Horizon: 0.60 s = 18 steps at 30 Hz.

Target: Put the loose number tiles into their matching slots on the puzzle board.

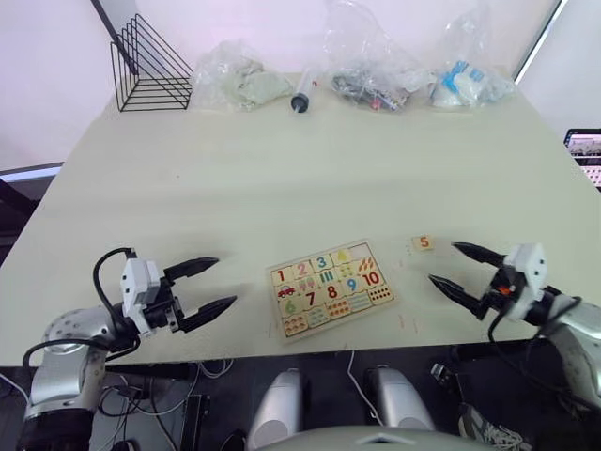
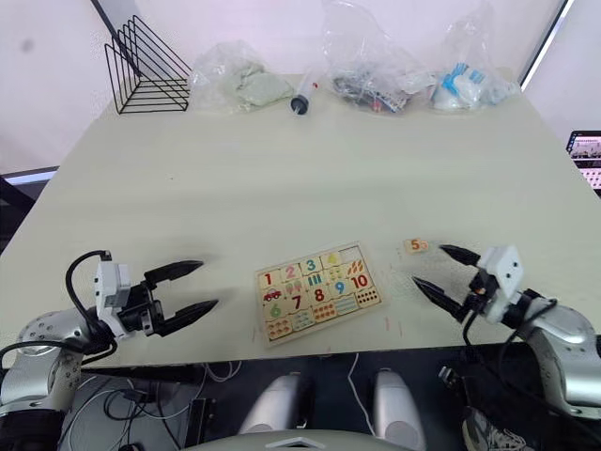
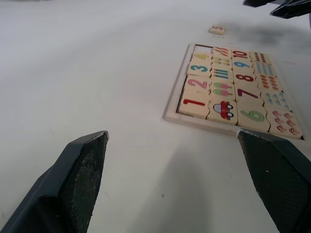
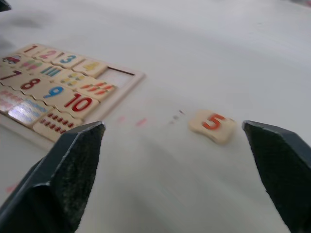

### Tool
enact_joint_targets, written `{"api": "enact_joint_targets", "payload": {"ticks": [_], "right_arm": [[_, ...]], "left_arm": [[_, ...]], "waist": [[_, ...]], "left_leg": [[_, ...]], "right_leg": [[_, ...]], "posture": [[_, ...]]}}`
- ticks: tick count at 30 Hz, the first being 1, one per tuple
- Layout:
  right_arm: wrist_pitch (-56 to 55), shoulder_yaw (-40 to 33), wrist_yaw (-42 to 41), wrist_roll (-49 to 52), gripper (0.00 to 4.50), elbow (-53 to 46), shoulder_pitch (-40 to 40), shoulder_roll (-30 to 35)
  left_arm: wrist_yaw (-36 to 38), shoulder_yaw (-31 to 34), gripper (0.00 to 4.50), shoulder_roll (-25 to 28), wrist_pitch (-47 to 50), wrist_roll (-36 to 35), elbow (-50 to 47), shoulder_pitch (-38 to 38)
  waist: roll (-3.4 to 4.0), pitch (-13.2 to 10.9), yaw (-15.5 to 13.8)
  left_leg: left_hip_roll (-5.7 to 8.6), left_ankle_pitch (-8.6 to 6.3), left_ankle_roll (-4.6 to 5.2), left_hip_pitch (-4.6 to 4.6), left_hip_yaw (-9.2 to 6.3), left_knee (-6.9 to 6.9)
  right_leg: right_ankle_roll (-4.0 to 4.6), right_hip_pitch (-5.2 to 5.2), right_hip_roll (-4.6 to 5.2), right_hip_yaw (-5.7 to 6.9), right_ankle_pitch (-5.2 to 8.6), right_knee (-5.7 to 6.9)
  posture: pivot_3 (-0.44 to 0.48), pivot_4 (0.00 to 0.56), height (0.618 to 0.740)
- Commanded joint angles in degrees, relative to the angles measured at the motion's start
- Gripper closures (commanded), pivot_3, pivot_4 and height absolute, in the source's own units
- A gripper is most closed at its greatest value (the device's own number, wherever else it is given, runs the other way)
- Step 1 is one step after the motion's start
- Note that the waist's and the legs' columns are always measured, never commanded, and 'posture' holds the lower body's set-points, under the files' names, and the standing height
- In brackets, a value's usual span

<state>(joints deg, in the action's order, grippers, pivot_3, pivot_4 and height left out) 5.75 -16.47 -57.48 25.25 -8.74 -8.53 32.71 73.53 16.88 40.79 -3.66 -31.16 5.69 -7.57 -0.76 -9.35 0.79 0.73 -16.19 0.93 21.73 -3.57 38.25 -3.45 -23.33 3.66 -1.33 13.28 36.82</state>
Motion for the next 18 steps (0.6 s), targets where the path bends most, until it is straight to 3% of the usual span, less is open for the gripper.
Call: {"api": "enact_joint_targets", "payload": {"ticks": [1,7,18], "right_arm": [[-4.0,-5.0,-1.6,1.5,0.04,1.5,-2.5,1.6],[-9.7,-9.7,-5.5,2.5,0.04,9.7,-6.1,2.9],[-14.8,-9.7,-8.3,2.8,0.04,16.9,-4.7,3.2]], "left_arm": [[0.1,3.4,0.00,1.5,0.7,-1.4,-1.5,-1.7],[-1.1,5.4,0.00,1.3,0.4,-0.8,-1.0,-3.0],[-0.5,6.1,0.00,1.6,0.0,-0.8,0.0,-3.6]], "waist": [[0.00,0.0,0.0],[0.00,0.0,-0.2],[0.04,0.0,-0.1]], "left_leg": [[0.00,0.00,0.00,0.00,0.00,0.00],[-0.01,0.00,0.01,-0.11,0.01,0.03],[-0.04,-0.01,0.01,-0.14,0.04,0.02]], "right_leg": [[0.00,0.00,0.00,0.00,0.00,0.00],[0.00,0.18,0.01,0.03,0.02,-0.03],[0.01,0.18,0.00,-0.02,0.02,-0.04]], "posture": [[0.000,0.150,0.740],[0.000,0.150,0.740],[0.000,0.150,0.740]]}}
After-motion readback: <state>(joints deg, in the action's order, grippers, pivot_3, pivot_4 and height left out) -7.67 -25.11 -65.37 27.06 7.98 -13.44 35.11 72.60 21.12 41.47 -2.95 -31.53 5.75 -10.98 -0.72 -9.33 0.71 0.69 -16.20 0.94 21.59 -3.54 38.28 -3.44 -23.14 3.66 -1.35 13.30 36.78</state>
